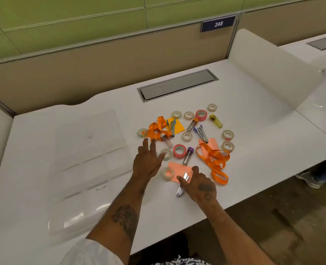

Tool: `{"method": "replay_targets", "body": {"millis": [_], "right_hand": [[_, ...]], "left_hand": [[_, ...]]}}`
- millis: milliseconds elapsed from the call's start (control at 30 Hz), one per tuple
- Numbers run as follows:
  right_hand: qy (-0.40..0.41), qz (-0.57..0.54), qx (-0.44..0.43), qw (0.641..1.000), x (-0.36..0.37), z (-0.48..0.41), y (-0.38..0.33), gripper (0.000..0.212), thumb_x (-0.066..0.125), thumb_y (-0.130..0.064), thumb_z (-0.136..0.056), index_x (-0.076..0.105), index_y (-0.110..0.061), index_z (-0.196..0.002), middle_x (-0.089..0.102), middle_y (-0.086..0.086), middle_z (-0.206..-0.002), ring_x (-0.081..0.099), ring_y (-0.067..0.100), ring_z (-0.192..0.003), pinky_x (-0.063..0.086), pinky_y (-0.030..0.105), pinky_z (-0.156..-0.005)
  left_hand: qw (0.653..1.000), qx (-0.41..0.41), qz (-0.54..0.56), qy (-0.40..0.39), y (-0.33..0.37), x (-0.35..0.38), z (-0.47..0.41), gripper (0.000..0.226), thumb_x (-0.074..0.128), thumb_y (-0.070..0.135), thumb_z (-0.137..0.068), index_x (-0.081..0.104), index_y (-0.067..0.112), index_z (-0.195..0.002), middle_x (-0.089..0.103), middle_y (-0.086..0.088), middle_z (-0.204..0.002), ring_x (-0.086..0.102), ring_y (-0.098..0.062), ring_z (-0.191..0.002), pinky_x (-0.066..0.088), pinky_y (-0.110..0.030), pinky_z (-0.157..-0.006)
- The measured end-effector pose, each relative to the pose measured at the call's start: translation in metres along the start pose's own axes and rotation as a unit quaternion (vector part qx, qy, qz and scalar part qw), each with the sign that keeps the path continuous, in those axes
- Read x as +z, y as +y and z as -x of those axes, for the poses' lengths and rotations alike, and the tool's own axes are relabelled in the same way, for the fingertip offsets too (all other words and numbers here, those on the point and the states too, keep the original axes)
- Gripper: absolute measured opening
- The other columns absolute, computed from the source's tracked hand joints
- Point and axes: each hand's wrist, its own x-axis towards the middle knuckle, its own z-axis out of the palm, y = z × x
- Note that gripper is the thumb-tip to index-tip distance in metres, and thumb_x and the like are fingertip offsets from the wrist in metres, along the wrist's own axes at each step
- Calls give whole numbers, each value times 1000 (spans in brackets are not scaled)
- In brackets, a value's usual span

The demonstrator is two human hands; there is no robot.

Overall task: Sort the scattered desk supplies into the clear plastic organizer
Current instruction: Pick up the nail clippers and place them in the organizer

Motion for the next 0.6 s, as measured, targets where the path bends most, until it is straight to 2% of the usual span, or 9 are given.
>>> {"method": "replay_targets", "body": {"millis": [133,233,333,400,467,600], "right_hand": [[-68,-41,33,996,2,-8,-3,76,51,-64,-84,27,-19,-141,58,5,-128,62,21,-103,55,30,-79],[-84,-95,52,991,-4,-15,-3,64,58,-52,-82,36,-19,-132,60,5,-116,62,18,-93,54,28,-69],[-30,-158,30,986,-16,-24,5,31,59,-43,-83,53,-17,-99,66,6,-93,58,19,-79,47,28,-62],[3,-231,16,973,-25,-27,12,19,60,-35,-85,54,-16,-82,63,4,-79,57,22,-74,44,29,-59],[32,-277,13,960,-33,-29,15,16,58,-29,-87,55,-14,-81,62,3,-78,58,23,-75,40,29,-59],[103,-300,22,948,-43,-35,19,18,55,-28,-94,59,-10,-95,63,5,-88,59,21,-81,42,24,-59]], "left_hand": [[997,-52,23,-54,0,4,-14,69,44,52,-98,19,16,-152,19,-14,-157,47,-37,-128,47,-45,-94],[991,-102,39,-76,0,9,-28,66,46,47,-98,23,14,-150,26,-17,-151,52,-39,-123,47,-44,-94],[983,-153,55,-91,0,11,-44,64,45,46,-98,24,13,-148,27,-19,-148,51,-39,-123,46,-42,-95],[975,-184,70,-100,2,12,-54,62,45,47,-98,26,12,-146,31,-19,-146,49,-38,-125,46,-41,-95],[970,-208,69,-107,2,13,-63,61,45,49,-98,30,11,-144,38,-18,-144,49,-34,-126,46,-39,-96],[969,-218,43,-110,3,17,-77,56,42,50,-99,41,9,-137,46,-16,-139,49,-30,-125,44,-36,-97]]}}
